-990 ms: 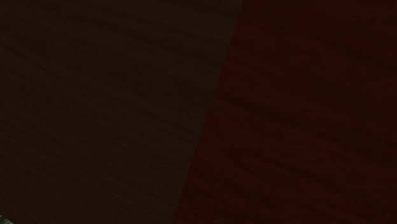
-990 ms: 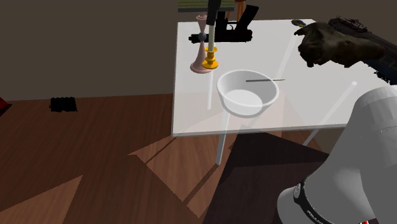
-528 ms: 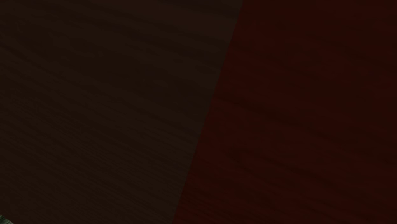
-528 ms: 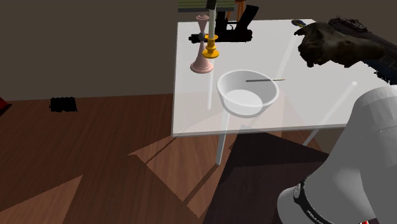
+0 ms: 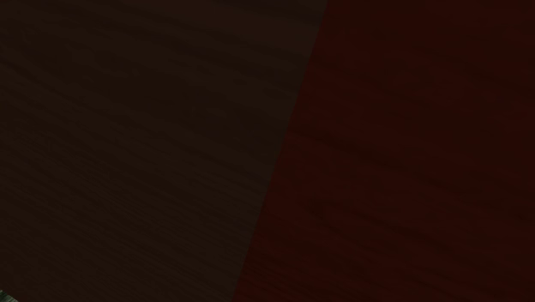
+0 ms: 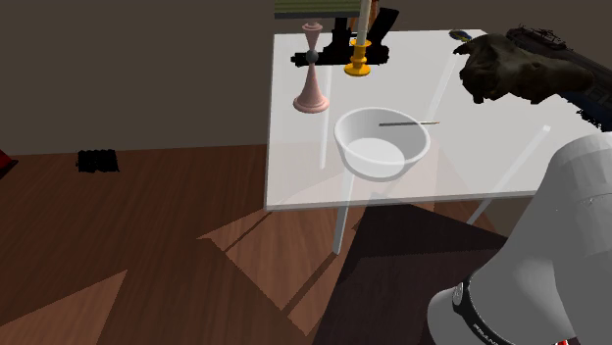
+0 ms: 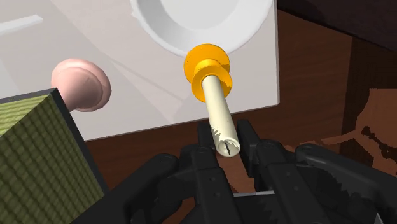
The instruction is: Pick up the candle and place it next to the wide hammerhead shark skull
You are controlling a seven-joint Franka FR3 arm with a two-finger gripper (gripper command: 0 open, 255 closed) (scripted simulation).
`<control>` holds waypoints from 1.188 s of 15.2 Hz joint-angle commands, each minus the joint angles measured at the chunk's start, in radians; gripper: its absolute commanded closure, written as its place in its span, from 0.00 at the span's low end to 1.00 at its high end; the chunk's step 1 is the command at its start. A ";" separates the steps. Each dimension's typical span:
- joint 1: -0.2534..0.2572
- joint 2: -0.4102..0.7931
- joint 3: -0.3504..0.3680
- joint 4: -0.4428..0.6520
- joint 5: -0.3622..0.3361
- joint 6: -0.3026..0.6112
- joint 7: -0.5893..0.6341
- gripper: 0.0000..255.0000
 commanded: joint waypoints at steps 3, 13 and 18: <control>-0.033 -0.034 -0.060 -0.003 -0.036 -0.024 -0.082 1.00; -0.085 -0.048 -0.248 0.077 -0.112 -0.084 -0.314 1.00; -0.083 -0.015 -0.368 0.157 -0.133 -0.107 -0.442 1.00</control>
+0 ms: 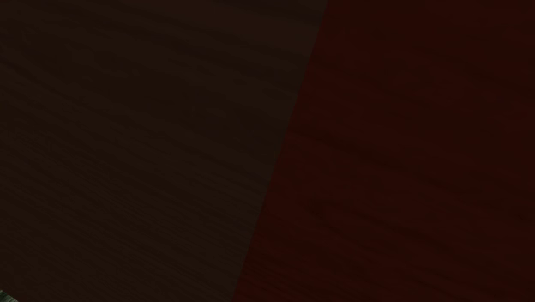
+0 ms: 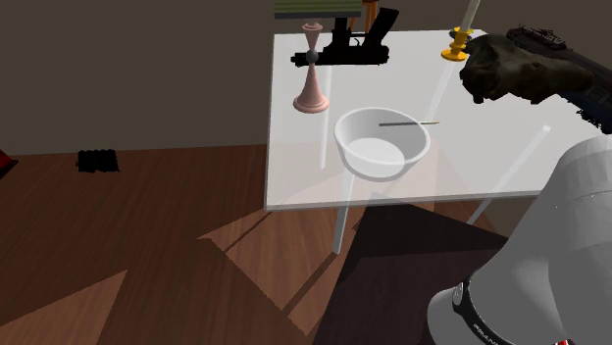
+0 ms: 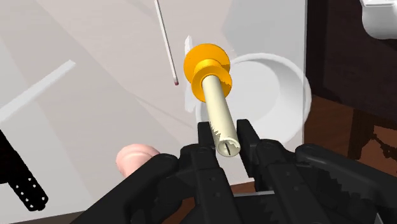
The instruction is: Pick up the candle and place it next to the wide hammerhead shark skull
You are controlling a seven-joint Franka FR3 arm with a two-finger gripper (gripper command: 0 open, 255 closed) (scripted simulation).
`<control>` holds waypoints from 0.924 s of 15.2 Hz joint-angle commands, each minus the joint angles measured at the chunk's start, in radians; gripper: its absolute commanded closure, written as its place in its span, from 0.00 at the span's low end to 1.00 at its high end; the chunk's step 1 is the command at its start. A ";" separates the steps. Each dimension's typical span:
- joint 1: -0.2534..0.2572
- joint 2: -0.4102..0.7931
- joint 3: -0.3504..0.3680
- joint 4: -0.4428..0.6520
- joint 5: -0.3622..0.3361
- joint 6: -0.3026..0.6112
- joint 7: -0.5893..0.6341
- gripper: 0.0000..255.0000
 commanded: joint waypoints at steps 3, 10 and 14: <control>0.019 0.041 -0.114 0.083 -0.007 -0.020 -0.112 1.00; 0.148 0.156 -0.414 0.270 0.028 -0.049 -0.322 1.00; 0.365 0.188 -0.703 0.413 0.036 -0.081 -0.421 1.00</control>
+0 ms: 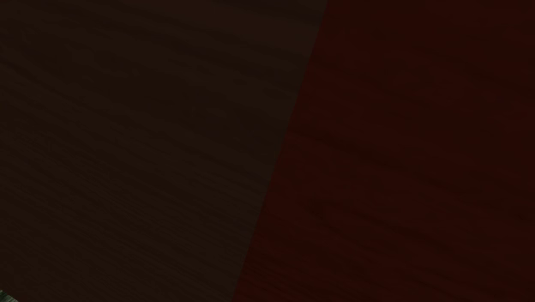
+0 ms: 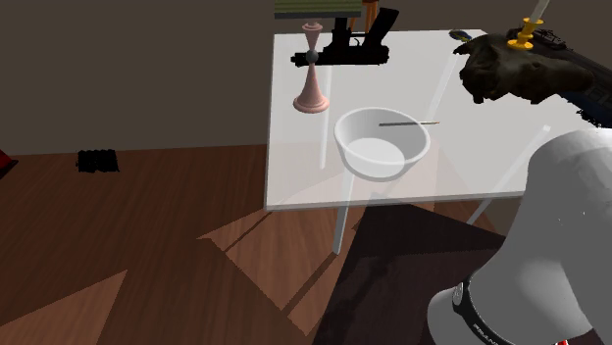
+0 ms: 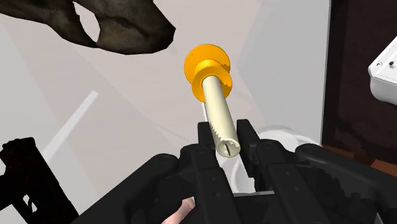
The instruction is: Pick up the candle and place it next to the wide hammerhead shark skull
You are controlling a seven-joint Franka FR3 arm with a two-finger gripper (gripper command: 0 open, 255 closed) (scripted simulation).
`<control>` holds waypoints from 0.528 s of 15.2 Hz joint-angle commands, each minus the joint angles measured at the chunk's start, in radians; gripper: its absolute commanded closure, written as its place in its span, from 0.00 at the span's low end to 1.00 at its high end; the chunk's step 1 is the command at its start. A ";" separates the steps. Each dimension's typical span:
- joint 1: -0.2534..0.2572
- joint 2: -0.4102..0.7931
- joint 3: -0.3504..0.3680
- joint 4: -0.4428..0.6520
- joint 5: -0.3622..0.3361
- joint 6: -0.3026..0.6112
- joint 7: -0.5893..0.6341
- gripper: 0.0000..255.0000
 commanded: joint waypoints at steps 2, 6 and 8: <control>0.180 -0.037 -0.190 0.118 -0.040 -0.040 -0.039 1.00; 0.400 -0.166 -0.355 0.332 -0.156 -0.130 -0.064 1.00; 0.477 -0.216 -0.404 0.430 -0.200 -0.170 -0.081 1.00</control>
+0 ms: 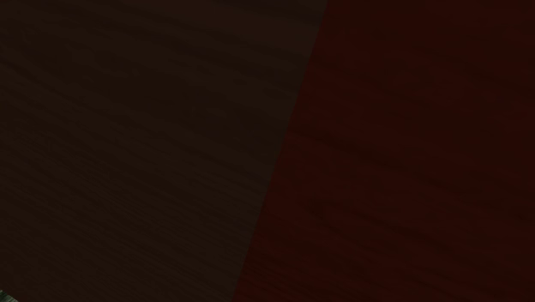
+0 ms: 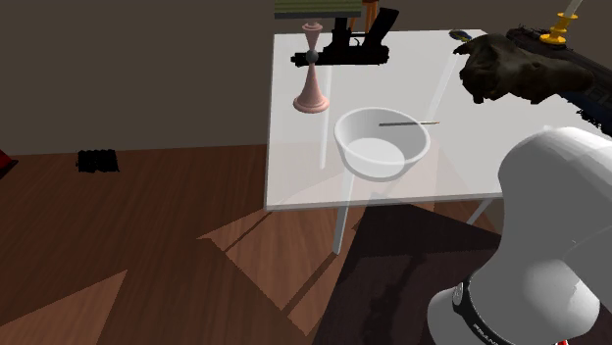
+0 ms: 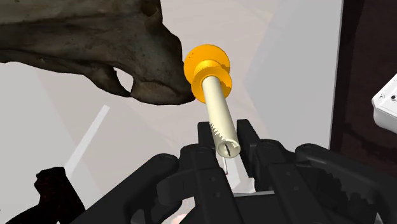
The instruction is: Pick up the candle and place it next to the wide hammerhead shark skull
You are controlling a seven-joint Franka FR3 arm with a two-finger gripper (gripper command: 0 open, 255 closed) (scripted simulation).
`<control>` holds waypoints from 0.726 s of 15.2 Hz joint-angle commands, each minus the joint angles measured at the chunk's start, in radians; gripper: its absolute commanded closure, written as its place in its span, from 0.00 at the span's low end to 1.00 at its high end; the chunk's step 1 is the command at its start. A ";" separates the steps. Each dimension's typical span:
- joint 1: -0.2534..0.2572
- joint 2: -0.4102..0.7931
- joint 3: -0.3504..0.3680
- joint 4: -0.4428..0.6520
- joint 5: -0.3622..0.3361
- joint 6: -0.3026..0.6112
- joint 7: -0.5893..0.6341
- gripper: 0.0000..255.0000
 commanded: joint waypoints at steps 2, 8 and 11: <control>0.012 -0.019 -0.016 -0.001 -0.017 0.014 -0.006 1.00; -0.059 -0.010 0.006 -0.129 -0.007 0.109 -0.003 1.00; -0.086 -0.010 0.012 -0.184 -0.006 0.152 -0.002 1.00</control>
